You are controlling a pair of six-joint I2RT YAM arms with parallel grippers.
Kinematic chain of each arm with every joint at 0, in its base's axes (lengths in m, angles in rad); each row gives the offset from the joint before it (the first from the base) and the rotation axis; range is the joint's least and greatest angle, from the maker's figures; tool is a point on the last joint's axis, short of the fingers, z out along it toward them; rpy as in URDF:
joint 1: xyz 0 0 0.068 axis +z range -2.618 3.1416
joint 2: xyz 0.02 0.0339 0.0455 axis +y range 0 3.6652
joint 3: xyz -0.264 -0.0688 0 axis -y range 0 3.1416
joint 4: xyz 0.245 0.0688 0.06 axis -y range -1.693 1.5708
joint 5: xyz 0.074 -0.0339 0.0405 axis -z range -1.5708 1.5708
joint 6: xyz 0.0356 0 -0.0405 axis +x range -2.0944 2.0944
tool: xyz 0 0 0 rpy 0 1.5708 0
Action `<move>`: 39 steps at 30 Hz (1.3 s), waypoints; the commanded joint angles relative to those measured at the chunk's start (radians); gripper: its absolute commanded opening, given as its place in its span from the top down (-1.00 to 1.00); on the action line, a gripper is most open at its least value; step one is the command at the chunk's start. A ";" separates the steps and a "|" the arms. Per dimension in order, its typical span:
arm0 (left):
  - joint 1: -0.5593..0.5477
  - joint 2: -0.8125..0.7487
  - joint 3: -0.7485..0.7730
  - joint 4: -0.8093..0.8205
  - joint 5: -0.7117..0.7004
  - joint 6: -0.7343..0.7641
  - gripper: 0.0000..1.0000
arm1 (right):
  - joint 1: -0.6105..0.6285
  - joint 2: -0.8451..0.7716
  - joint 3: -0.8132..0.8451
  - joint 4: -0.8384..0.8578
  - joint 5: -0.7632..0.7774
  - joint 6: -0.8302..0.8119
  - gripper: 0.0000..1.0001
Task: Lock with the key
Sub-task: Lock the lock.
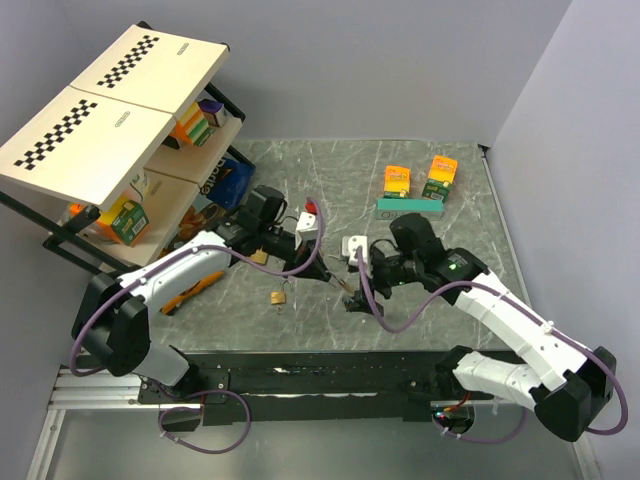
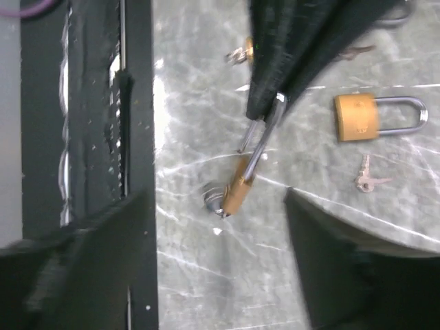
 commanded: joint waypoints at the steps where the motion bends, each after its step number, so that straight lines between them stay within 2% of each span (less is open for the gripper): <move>1: 0.044 -0.074 0.044 0.052 0.047 -0.064 0.98 | -0.089 -0.051 0.059 0.060 -0.078 0.089 -0.99; 6: 0.080 -0.106 0.112 0.069 0.070 -0.166 0.98 | -0.214 -0.092 0.076 0.097 -0.115 0.219 -0.99; 12: 0.083 -0.135 0.164 0.101 0.036 -0.287 0.98 | -0.230 -0.111 0.112 0.118 -0.167 0.224 -0.99; 19: 0.085 -0.160 0.170 0.222 0.012 -0.461 0.98 | -0.228 -0.074 0.175 0.130 -0.243 0.195 -0.95; 22: 0.083 -0.166 0.166 0.246 0.003 -0.511 0.98 | -0.228 -0.051 0.195 0.153 -0.261 0.211 -0.86; 26: 0.080 -0.173 0.153 0.282 -0.007 -0.554 0.98 | -0.225 -0.014 0.217 0.155 -0.289 0.215 -0.51; 35: 0.077 -0.187 0.126 0.308 -0.008 -0.574 0.98 | -0.207 0.023 0.215 0.193 -0.306 0.242 0.02; 39: 0.077 -0.187 0.121 0.300 -0.010 -0.559 0.98 | -0.195 0.038 0.228 0.184 -0.312 0.233 0.12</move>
